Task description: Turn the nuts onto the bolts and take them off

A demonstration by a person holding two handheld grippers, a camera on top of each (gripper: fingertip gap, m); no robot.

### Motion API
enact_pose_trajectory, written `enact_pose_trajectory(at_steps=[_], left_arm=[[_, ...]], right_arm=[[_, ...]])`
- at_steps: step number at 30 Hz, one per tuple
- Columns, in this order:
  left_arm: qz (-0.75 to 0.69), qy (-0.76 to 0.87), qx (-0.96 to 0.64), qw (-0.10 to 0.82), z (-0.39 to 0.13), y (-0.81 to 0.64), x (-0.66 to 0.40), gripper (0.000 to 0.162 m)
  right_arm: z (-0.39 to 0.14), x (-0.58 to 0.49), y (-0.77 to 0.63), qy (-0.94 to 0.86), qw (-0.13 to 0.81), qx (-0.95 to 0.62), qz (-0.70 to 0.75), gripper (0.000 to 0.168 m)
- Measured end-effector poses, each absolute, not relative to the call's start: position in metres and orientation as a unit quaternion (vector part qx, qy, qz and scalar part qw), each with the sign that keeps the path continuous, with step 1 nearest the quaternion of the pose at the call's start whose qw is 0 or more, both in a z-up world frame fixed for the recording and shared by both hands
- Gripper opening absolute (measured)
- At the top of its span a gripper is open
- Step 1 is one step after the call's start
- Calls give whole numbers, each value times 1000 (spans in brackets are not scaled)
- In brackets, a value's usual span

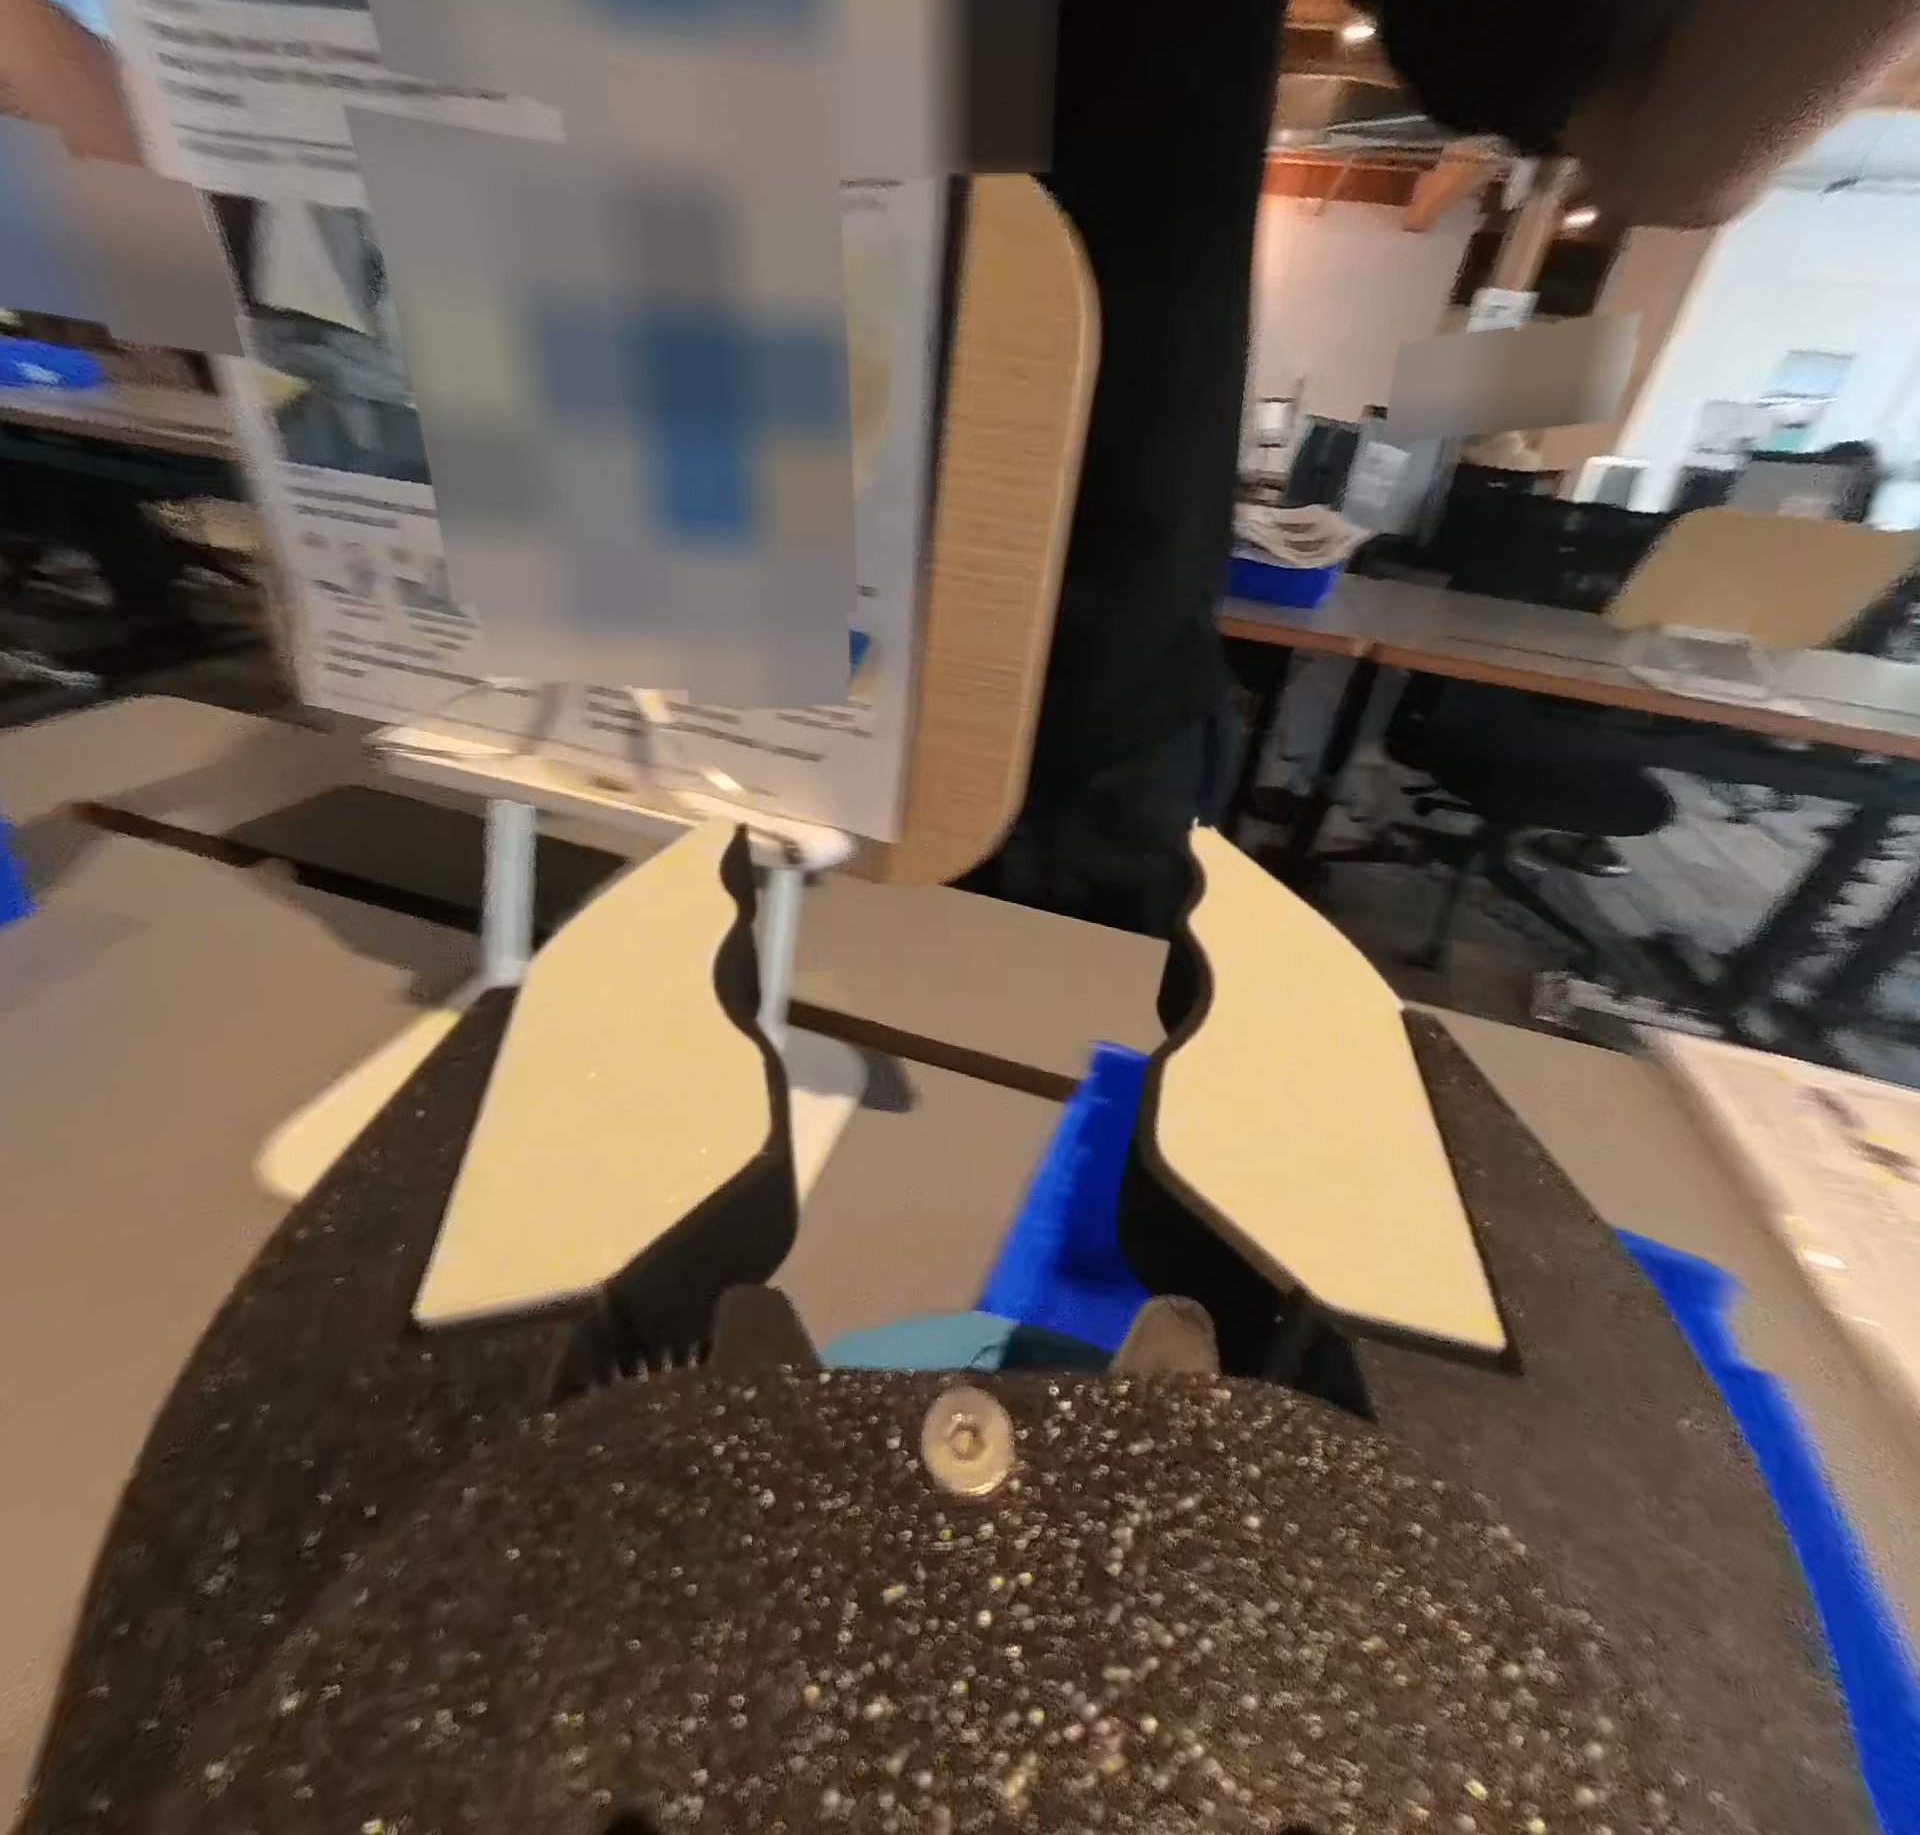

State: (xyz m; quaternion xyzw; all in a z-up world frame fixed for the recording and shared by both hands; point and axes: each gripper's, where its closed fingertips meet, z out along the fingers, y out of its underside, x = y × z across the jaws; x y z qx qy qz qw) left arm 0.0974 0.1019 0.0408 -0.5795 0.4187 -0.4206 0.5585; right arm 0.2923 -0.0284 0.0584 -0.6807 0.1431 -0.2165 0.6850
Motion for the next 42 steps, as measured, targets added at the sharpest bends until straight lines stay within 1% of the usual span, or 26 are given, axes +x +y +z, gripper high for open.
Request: enact_pose_trajectory(at_steps=[3,4,5,6,7,8,10,13,15,18,21,24,29,36,42], left_arm=[[-402,444,-587,546,25,97,104,54],[-387,451,-598,538,15,97,105,51],[-362,452,-617,533,3,100,103,43],[-335,447,-632,537,-7,104,100,43],[-316,441,-640,544,-15,106,98,42],[-303,438,-644,550,-23,107,97,41],[-274,437,-652,556,-39,111,95,42],[-252,428,-661,563,-53,118,90,45],[-250,421,-659,571,-55,118,89,48],[-210,450,-645,581,-64,113,92,54],[-192,461,-634,590,-69,111,94,55],[-190,472,-638,578,-77,111,97,55],[-174,486,-636,574,-82,113,100,56],[-146,512,-622,575,-87,107,103,56],[-125,529,-611,576,-90,103,106,56]], right_arm=[[41,248,-9,117,670,-714,-166,73],[29,235,-6,117,649,-734,-158,69],[17,223,-5,122,630,-751,-158,64],[7,213,-6,128,617,-758,-165,58],[0,202,-7,134,615,-758,-170,56],[-3,188,-8,135,624,-752,-161,56],[4,148,-13,103,674,-722,-119,55],[27,71,-40,-27,753,-651,-93,50],[34,26,-59,-110,778,-610,-105,45],[28,-29,-63,-247,763,-585,-121,48],[10,-72,-62,-372,729,-562,-118,53],[0,-89,-57,-402,720,-558,-93,62],[-14,-103,-52,-436,708,-549,-83,69],[-52,-123,-42,-506,612,-602,-81,78],[-69,-131,-38,-515,567,-640,-48,82]])
